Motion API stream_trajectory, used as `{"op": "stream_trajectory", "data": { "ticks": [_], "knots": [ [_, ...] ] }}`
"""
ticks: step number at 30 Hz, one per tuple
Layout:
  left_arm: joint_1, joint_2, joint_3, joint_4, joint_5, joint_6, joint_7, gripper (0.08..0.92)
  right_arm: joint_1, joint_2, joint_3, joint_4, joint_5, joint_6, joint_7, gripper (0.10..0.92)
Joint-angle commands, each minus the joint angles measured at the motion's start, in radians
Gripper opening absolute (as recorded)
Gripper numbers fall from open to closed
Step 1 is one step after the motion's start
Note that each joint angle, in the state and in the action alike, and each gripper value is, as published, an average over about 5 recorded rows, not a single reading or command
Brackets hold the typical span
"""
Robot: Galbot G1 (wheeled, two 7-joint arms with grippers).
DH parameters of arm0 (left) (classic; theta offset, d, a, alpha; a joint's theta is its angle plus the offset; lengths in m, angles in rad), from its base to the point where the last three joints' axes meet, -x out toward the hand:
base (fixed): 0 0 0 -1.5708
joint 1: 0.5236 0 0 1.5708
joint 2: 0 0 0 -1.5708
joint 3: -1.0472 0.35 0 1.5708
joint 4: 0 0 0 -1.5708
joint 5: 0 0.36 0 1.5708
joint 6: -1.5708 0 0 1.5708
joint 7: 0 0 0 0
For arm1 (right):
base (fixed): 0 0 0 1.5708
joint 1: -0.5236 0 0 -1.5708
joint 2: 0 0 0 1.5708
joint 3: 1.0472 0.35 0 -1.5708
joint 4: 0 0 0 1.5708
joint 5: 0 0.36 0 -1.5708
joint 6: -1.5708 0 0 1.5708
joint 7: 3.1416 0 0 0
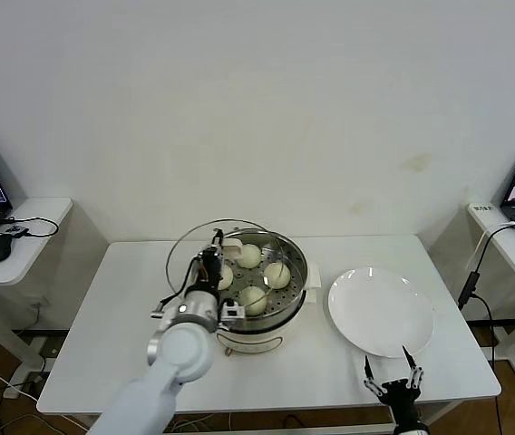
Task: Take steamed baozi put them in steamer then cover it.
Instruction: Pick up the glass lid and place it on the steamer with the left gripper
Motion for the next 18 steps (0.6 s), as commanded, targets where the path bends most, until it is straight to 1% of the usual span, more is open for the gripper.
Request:
{"op": "stream_trajectory", "data": {
  "ticks": [1, 18],
  "knots": [
    [-0.043, -0.072, 0.059, 0.071, 0.057, 0.007, 0.026, 0.137, 0.001, 0.002, -0.002, -0.007, -0.015, 0.003, 0.002, 0.823],
    [-0.054, -0.103, 0.096, 0.127, 0.065, -0.007, 0.008, 0.137, -0.002, 0.001, -0.008, -0.014, -0.019, 0.009, 0.001, 0.823]
  ]
}}
